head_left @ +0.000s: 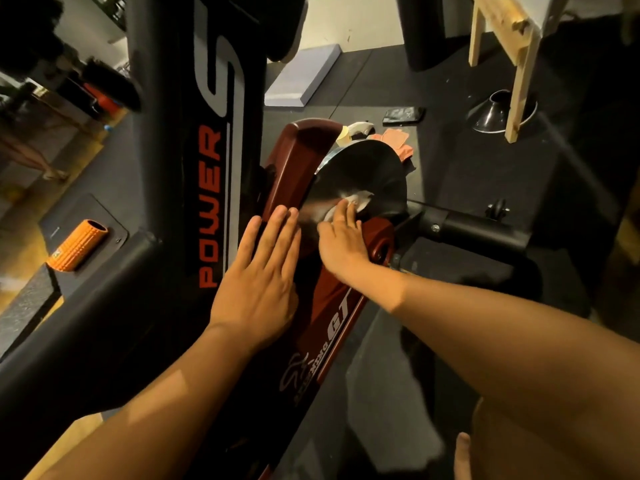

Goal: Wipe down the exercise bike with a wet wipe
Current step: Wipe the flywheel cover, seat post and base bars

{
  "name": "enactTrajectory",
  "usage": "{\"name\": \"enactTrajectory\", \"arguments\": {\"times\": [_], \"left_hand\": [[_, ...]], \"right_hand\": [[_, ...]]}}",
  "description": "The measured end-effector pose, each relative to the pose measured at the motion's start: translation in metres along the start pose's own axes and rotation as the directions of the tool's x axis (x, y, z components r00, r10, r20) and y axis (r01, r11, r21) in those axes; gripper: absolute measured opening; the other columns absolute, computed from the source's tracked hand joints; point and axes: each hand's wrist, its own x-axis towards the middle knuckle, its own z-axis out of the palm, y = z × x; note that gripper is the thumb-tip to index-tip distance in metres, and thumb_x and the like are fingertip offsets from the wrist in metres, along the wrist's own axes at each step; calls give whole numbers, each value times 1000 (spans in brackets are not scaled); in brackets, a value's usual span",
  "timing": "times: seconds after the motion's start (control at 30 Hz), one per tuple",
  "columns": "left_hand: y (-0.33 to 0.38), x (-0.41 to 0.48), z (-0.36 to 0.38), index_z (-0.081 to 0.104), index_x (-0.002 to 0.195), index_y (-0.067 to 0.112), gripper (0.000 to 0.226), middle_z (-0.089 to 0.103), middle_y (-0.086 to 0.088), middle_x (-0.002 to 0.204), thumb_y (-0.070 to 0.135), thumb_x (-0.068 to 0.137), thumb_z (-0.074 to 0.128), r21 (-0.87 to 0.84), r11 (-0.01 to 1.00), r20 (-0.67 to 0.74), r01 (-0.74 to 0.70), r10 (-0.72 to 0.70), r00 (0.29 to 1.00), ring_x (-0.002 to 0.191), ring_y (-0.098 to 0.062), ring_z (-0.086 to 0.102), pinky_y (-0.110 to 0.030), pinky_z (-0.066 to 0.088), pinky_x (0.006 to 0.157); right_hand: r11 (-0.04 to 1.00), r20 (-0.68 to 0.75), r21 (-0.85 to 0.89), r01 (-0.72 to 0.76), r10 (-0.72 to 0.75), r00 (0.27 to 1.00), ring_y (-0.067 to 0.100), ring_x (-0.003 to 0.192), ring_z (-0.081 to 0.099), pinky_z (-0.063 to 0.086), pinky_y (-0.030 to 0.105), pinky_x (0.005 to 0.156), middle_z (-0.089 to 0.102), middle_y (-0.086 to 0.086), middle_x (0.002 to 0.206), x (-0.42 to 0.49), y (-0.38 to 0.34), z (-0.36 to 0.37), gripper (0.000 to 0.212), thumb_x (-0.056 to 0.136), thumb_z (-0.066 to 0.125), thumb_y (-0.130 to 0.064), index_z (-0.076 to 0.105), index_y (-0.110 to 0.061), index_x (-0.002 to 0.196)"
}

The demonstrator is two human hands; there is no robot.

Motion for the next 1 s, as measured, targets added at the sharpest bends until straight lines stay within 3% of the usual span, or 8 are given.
{"name": "enactTrajectory", "arguments": {"times": [0.13,0.33,0.47,0.57,0.7,0.77,0.87,1.0], "left_hand": [[-6,37,-5,-19,150,0,75,-37,-28,151,47,99,10,71,997,-14,-43,44,999,136,-45,-41,-60,-27,110],[10,76,2,-10,153,3,78,-23,-30,156,55,100,14,258,951,62,-170,159,985,133,-54,-39,-74,-31,95],[22,81,10,-12,152,0,79,-28,-35,152,54,101,15,270,928,119,-258,233,965,134,-55,-36,-74,-32,94],[31,80,18,-16,149,-3,73,-31,-33,150,47,102,7,182,938,133,-295,273,953,136,-49,-36,-65,-29,103],[43,87,26,-24,148,-1,73,-36,-23,152,51,102,1,-129,976,109,-174,188,976,137,-36,-39,-49,-25,110],[48,93,31,-23,149,0,78,-34,-21,154,56,101,1,-232,962,101,-144,171,980,139,-33,-39,-46,-29,111],[51,102,37,-22,150,1,80,-33,-20,154,58,99,4,-293,945,112,-146,186,976,137,-31,-42,-43,-40,101],[52,105,38,-20,150,1,81,-30,-21,156,58,99,6,-300,940,103,-161,200,974,139,-33,-39,-45,-37,102]], "right_hand": [[968,-62,246,-52,70,996,37,142,25,22,41,115,23,24,155,26,9,-42,50,102,34,-18,28,2,148],[695,-184,715,79,79,980,22,144,30,22,41,120,34,8,156,4,-14,-49,48,102,35,-28,37,-18,149],[702,-83,706,-97,219,972,18,122,50,35,34,106,54,8,135,-10,-10,-33,43,105,28,-38,52,-16,133],[654,-49,727,-207,350,935,28,136,39,28,42,114,41,12,149,31,-4,-48,56,103,26,-49,39,-16,147],[752,-272,659,22,211,939,18,148,16,9,30,118,16,2,163,65,4,-76,56,105,24,-44,22,-19,155],[780,-201,625,-14,179,963,19,149,14,8,32,118,13,4,163,67,15,-71,59,104,21,-48,17,-19,156],[783,28,533,-321,362,932,27,145,25,15,40,120,26,12,158,72,39,-61,70,100,12,-59,24,-14,153],[636,-48,712,-298,467,883,26,128,44,27,39,115,50,12,138,91,32,-82,78,94,26,-68,46,-9,142]]}}
